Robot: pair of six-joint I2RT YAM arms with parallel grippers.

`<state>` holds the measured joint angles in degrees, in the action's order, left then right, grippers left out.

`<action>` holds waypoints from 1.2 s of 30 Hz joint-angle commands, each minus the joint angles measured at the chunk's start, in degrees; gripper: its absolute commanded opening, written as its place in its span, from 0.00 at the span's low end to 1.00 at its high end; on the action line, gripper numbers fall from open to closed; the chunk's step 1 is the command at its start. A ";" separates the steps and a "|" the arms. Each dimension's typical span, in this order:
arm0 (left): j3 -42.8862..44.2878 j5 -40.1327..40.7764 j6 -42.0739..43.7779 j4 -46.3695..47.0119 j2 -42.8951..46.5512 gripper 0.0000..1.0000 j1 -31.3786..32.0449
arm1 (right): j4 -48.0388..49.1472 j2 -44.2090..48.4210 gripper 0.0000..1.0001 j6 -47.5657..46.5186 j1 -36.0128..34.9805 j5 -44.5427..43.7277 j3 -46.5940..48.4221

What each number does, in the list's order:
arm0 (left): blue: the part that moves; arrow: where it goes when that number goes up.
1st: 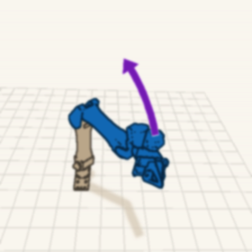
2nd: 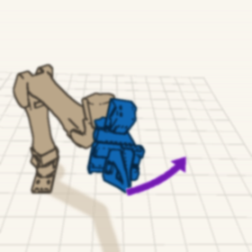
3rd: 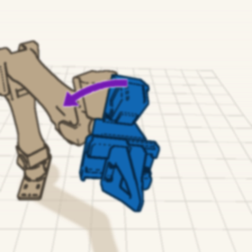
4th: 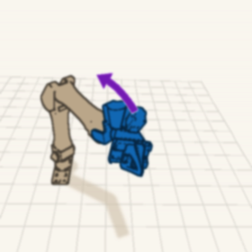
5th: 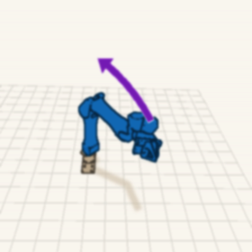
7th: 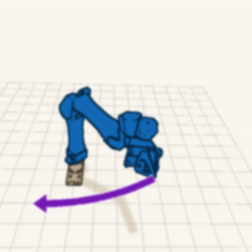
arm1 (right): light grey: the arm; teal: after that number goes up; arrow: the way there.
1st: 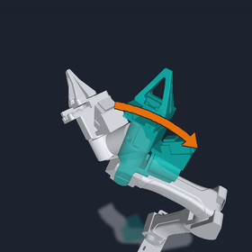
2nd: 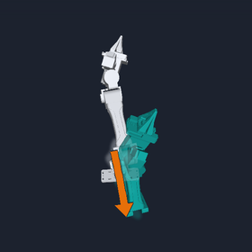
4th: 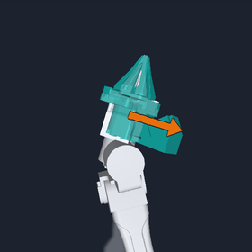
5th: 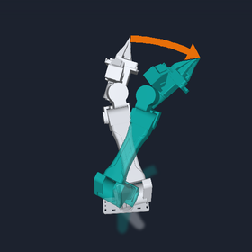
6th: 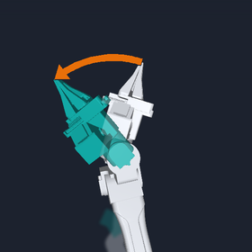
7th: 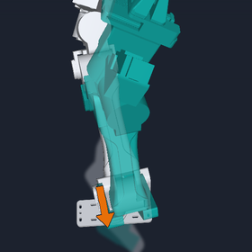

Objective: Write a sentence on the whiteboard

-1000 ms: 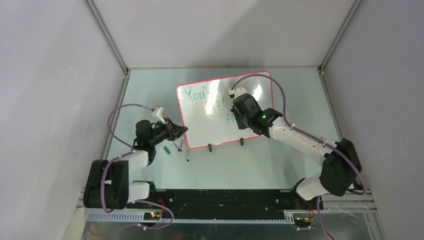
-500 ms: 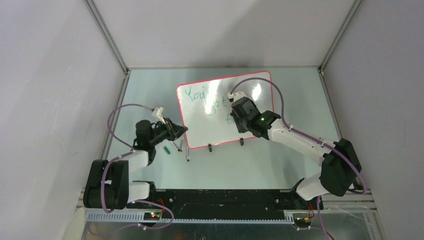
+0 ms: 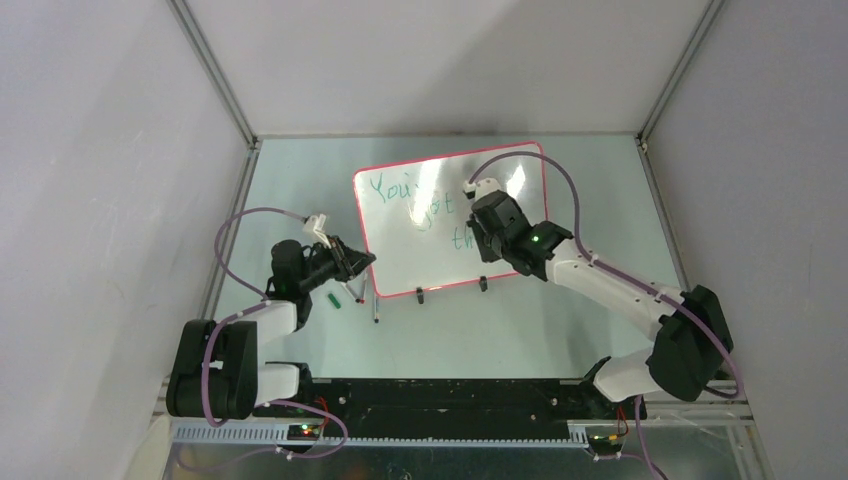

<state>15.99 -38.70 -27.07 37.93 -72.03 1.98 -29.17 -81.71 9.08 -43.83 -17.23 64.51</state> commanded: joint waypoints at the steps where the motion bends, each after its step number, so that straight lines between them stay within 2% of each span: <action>1: 0.72 2.29 0.72 -0.13 0.74 0.23 -0.04 | 3.60 3.33 0.00 -1.20 1.16 -0.25 1.07; 18: 0.72 2.24 0.71 -0.14 0.75 0.23 -0.04 | 4.09 -2.30 0.00 -2.32 2.56 -1.82 4.66; 36: 0.67 2.28 0.72 -0.14 0.85 0.23 -0.04 | 0.08 -0.49 0.00 -1.03 2.05 -1.99 4.38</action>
<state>15.99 -38.65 -27.05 37.85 -71.99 1.98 -28.14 -83.20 7.49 -41.52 -17.76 67.13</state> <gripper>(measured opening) 0.229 0.133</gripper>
